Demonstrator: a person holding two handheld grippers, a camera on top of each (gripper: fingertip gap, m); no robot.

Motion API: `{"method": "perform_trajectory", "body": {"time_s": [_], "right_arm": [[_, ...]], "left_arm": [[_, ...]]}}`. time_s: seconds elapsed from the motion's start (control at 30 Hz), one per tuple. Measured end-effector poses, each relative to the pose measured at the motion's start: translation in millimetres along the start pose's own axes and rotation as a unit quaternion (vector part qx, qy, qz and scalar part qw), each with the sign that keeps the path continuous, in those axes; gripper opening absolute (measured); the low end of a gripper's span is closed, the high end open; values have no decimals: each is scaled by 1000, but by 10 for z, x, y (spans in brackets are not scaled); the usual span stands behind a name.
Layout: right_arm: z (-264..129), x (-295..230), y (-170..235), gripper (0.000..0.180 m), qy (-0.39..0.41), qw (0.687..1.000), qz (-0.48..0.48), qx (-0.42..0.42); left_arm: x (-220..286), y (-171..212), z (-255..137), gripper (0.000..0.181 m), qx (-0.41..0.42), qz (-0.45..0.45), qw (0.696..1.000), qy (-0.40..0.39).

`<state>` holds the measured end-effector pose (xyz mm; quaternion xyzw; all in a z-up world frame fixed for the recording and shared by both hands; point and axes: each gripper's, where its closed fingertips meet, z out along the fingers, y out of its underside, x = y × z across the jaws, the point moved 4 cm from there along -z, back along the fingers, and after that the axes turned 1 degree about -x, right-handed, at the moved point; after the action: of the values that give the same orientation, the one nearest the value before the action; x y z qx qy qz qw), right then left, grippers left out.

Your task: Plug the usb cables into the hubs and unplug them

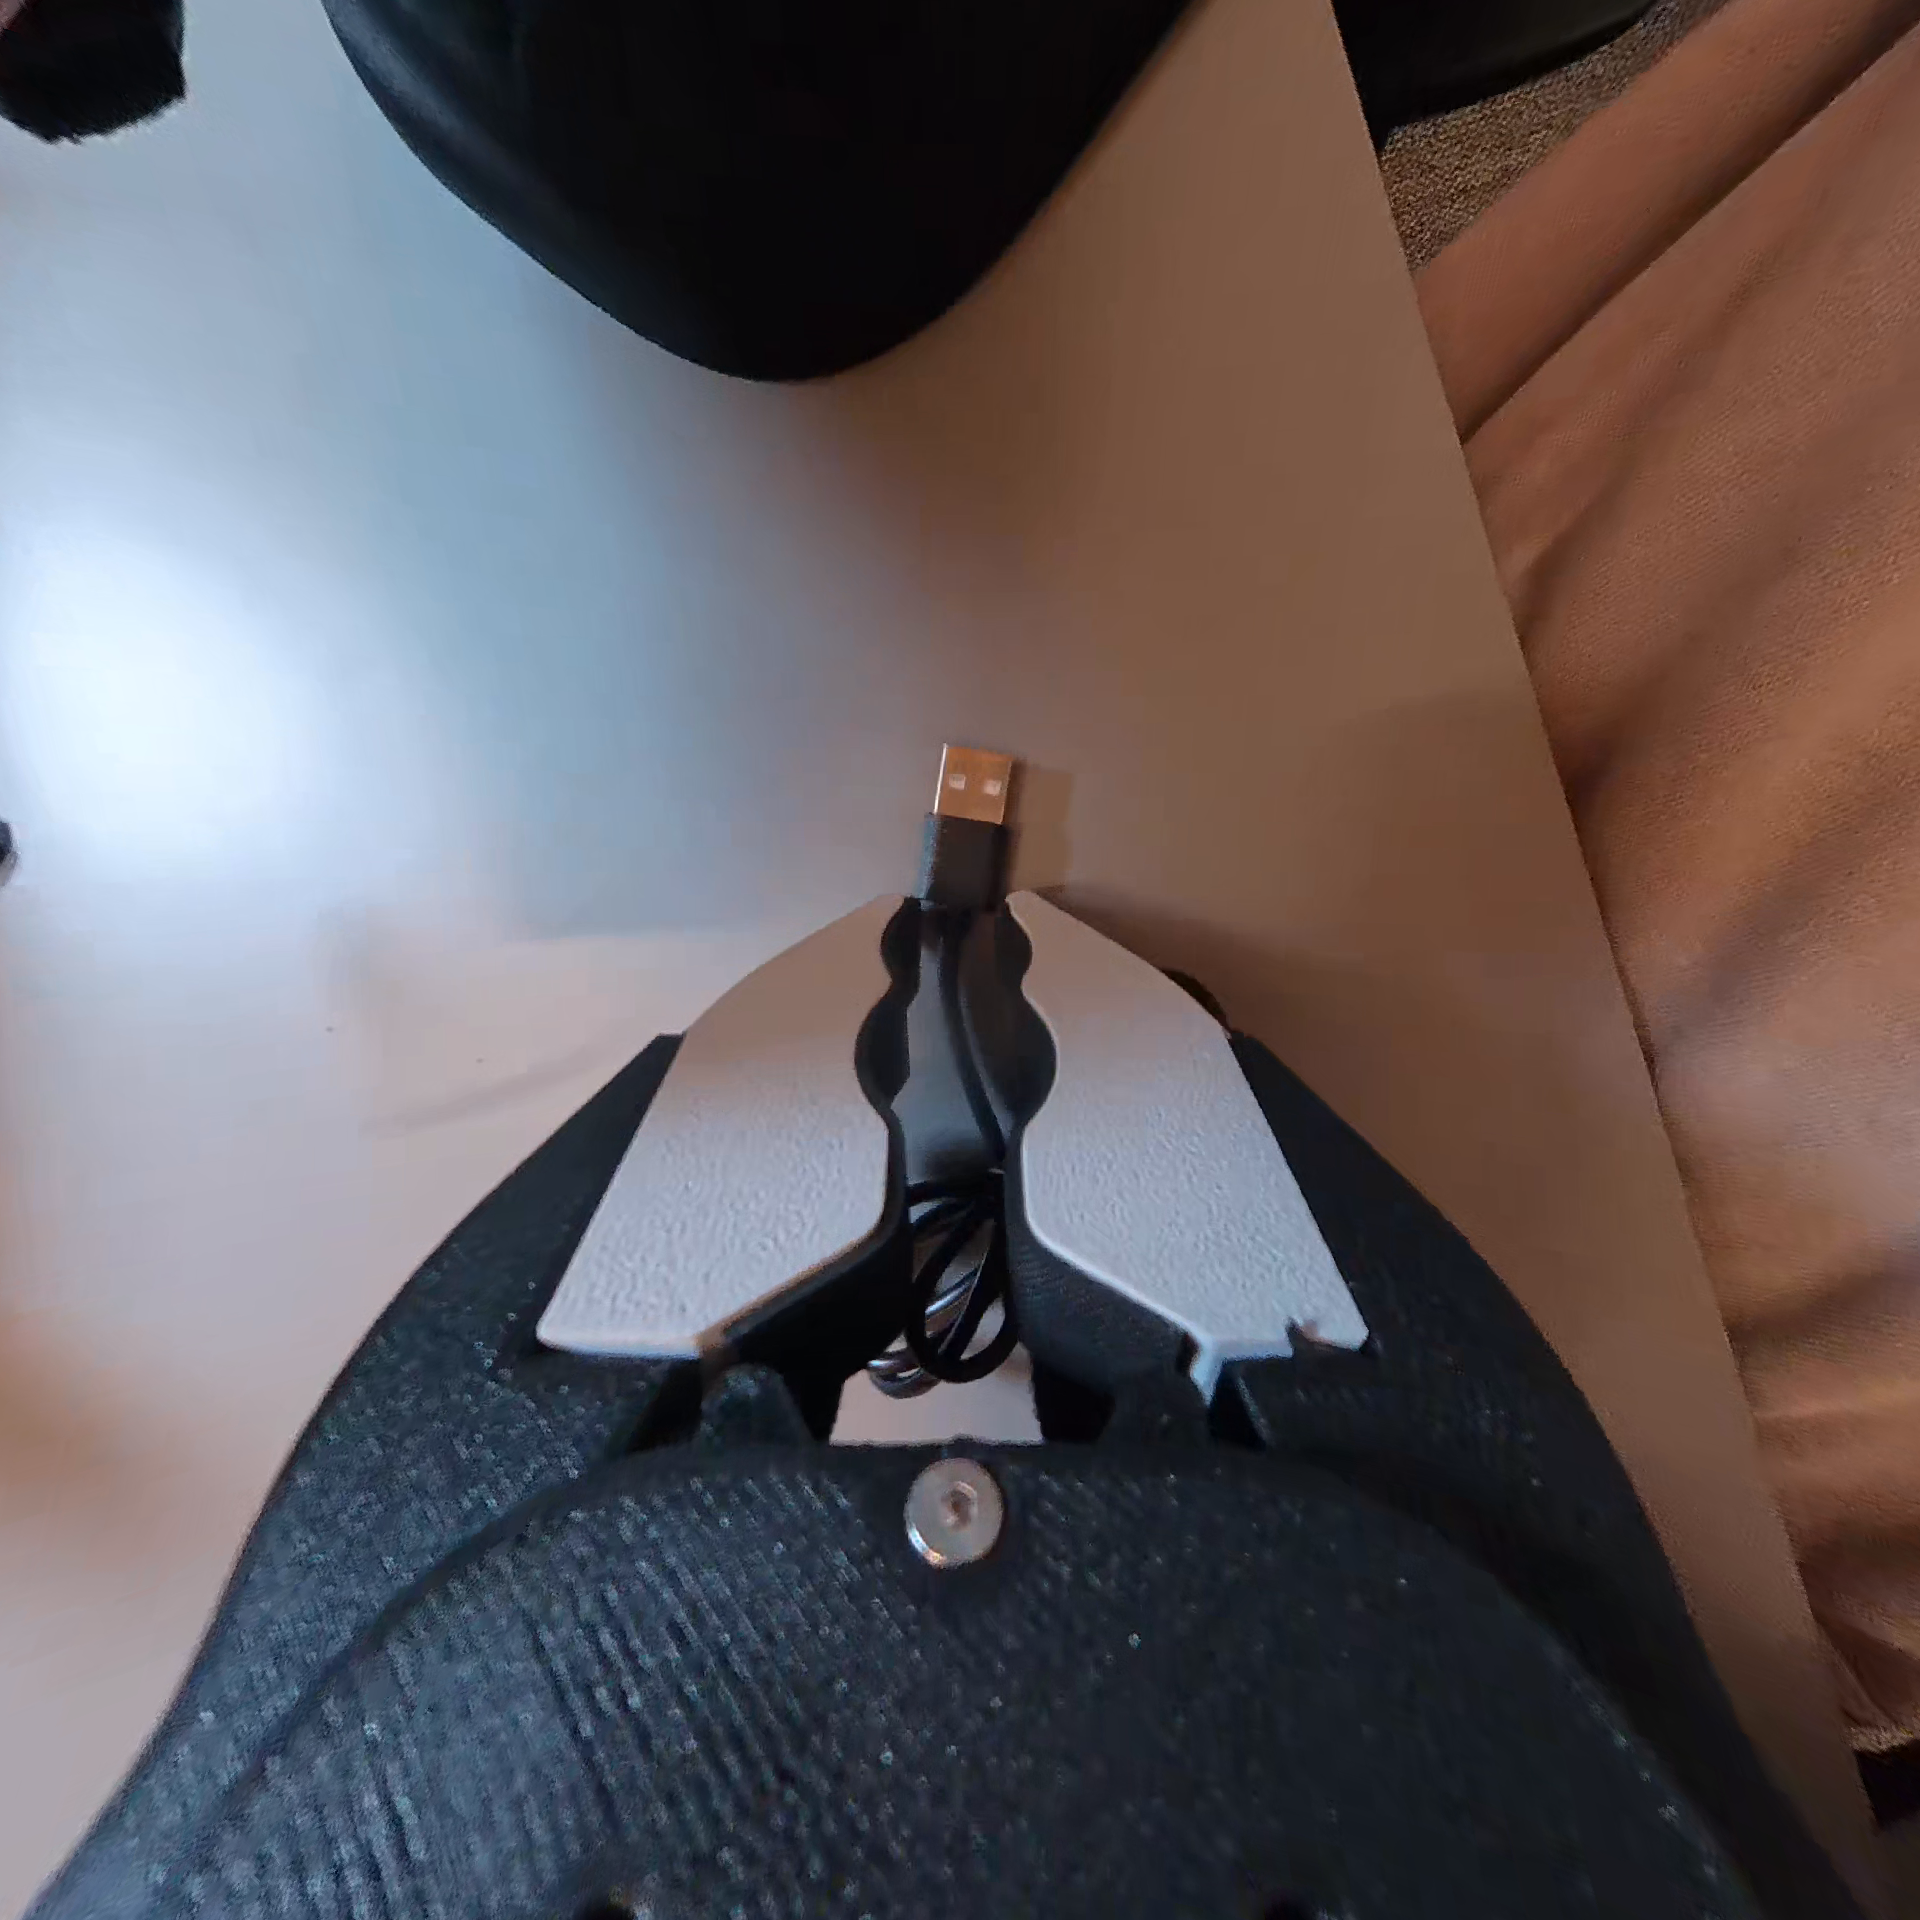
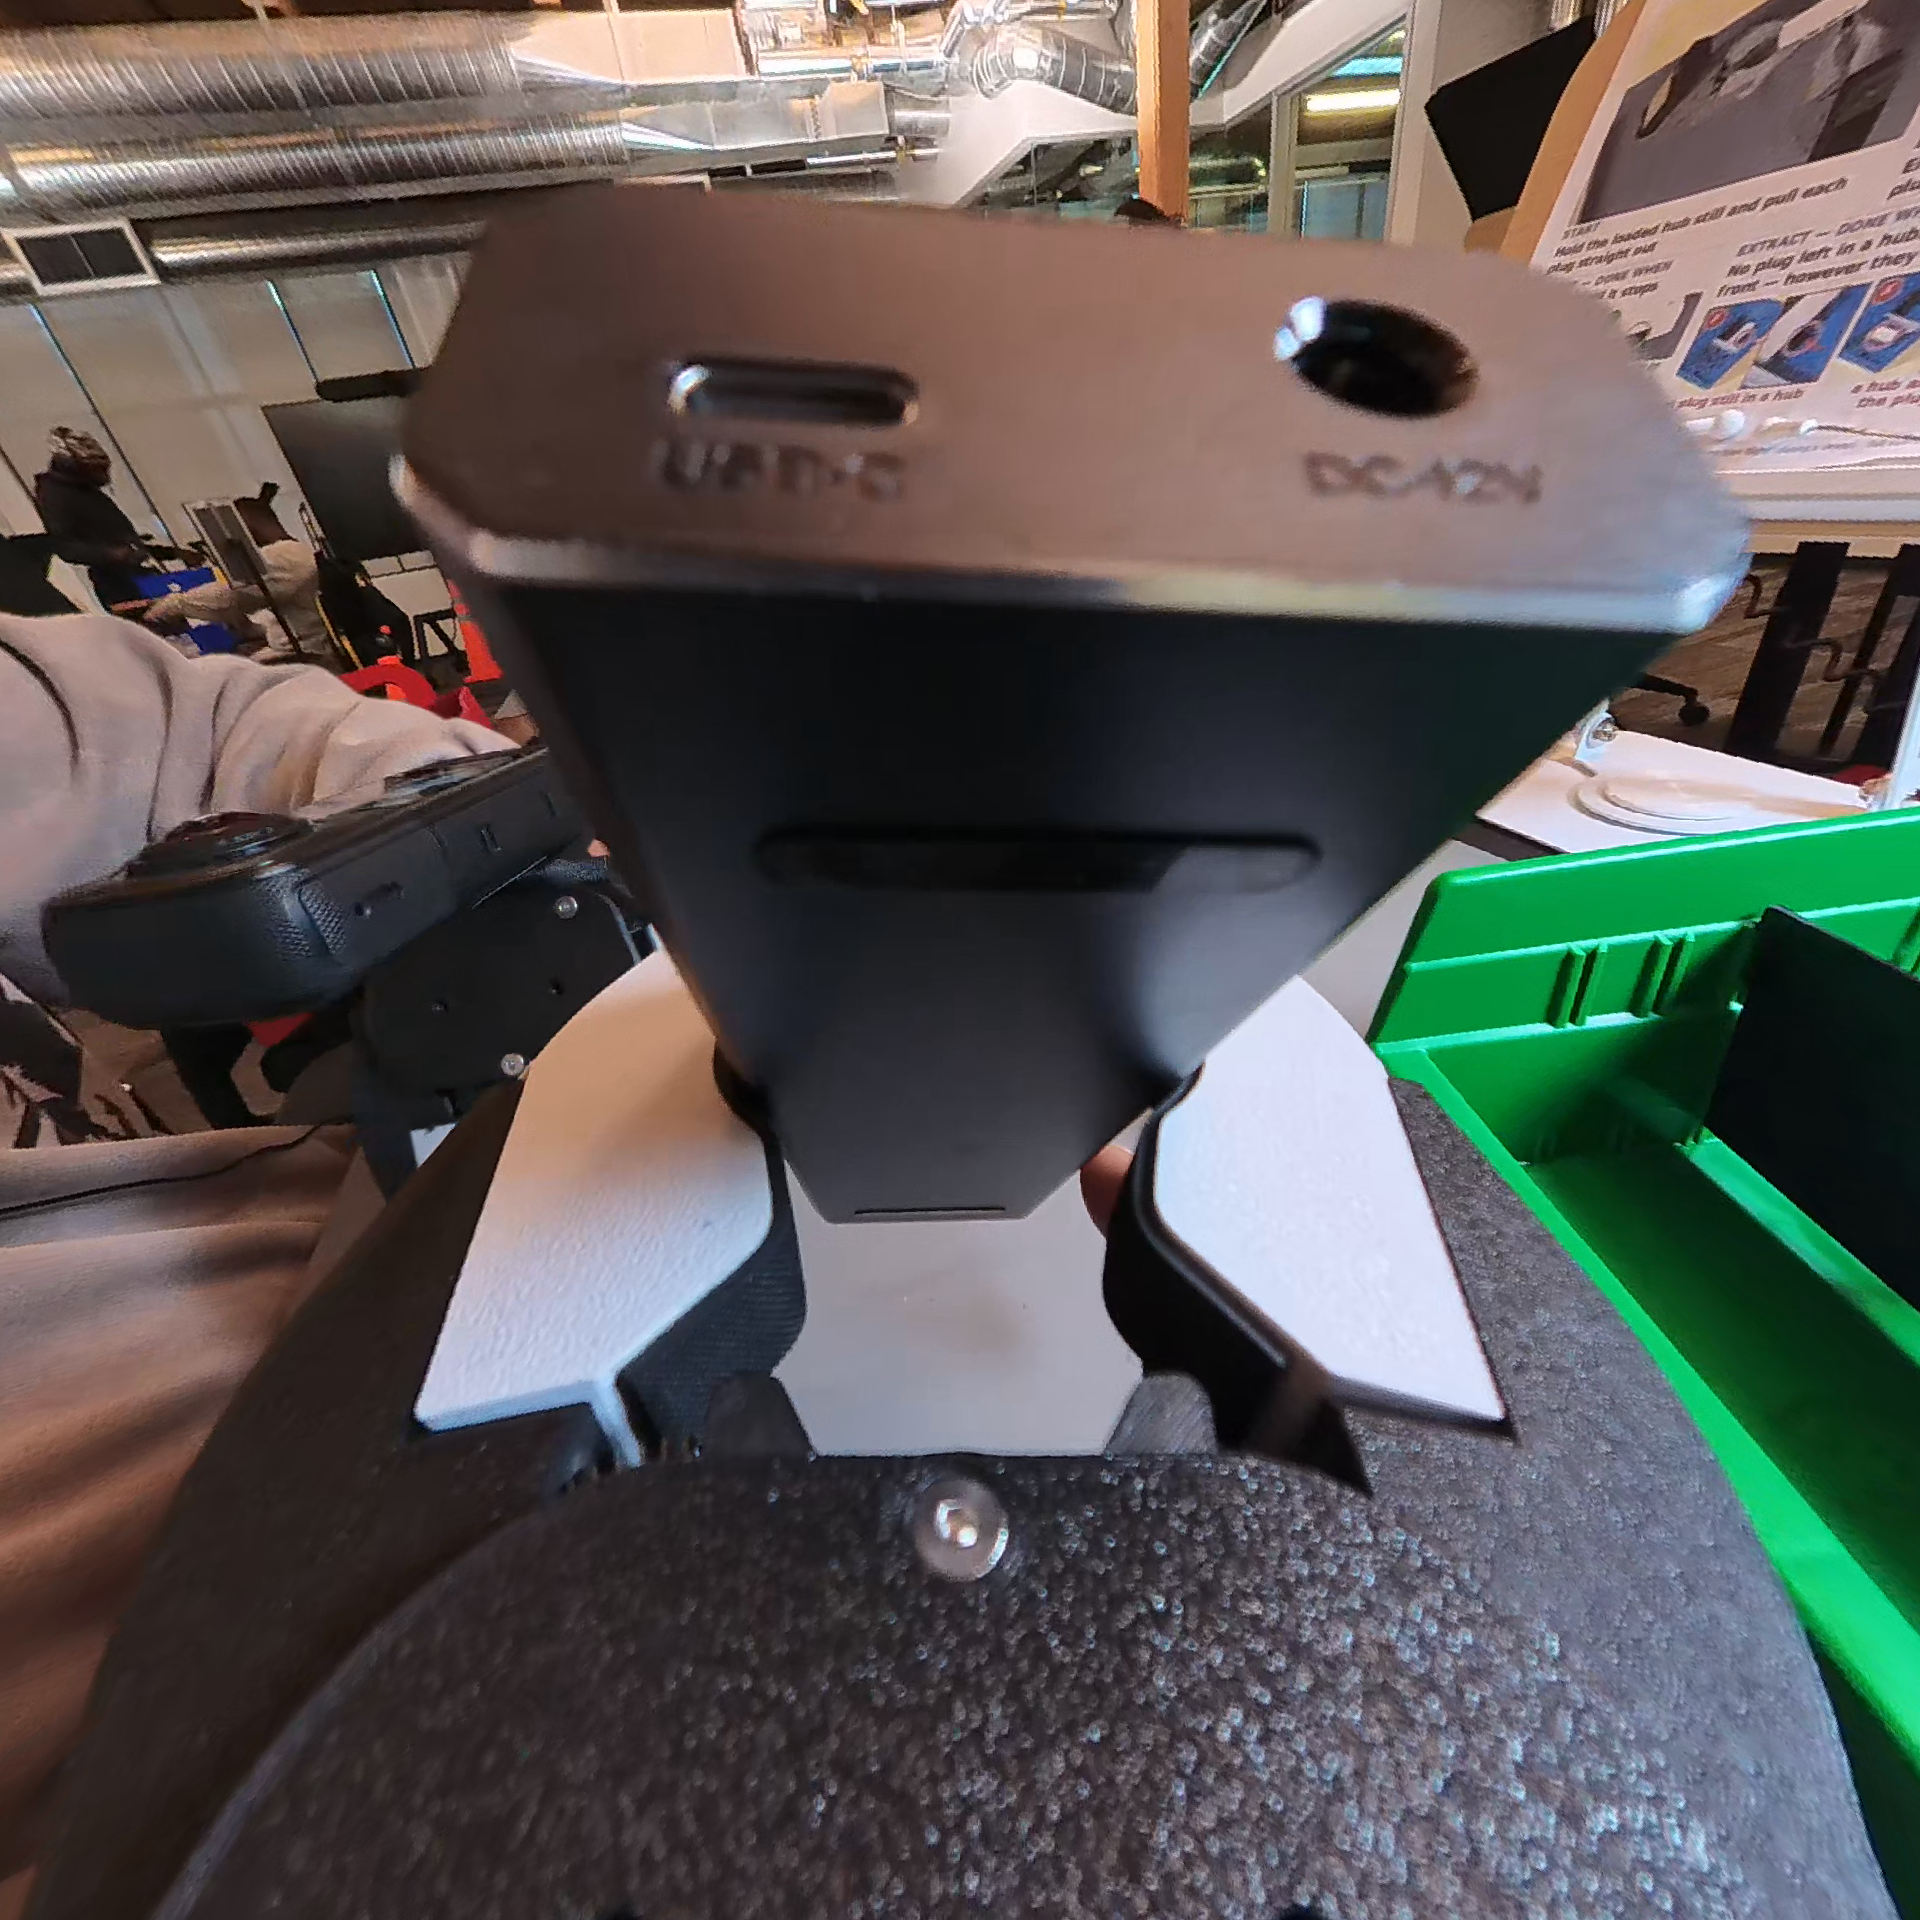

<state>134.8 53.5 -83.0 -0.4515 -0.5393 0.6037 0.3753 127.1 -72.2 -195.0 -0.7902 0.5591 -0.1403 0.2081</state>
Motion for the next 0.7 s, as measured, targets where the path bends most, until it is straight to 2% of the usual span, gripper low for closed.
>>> {"method": "perform_trajectory", "body": {"time_s": [0.13, 0.27, 0.57, 0.7], "right_arm": [[4, -16, 2, 72, -4, 1000, -1, -1], [6, -53, 1, 72, -16, 1000, -6, 2], [64, -230, 72, 72, -86, 996, -9, 14], [118, -290, 162, 72, -110, 994, -10, 1]], "left_arm": [[-21, 41, -44, 11, 14, 4, 1000, -22], [-126, 162, -238, 11, 66, -48, 996, -39], [-504, 381, -741, 11, 256, -143, 948, -121], [-550, 325, -935, 11, 272, -136, 944, -123]]}}
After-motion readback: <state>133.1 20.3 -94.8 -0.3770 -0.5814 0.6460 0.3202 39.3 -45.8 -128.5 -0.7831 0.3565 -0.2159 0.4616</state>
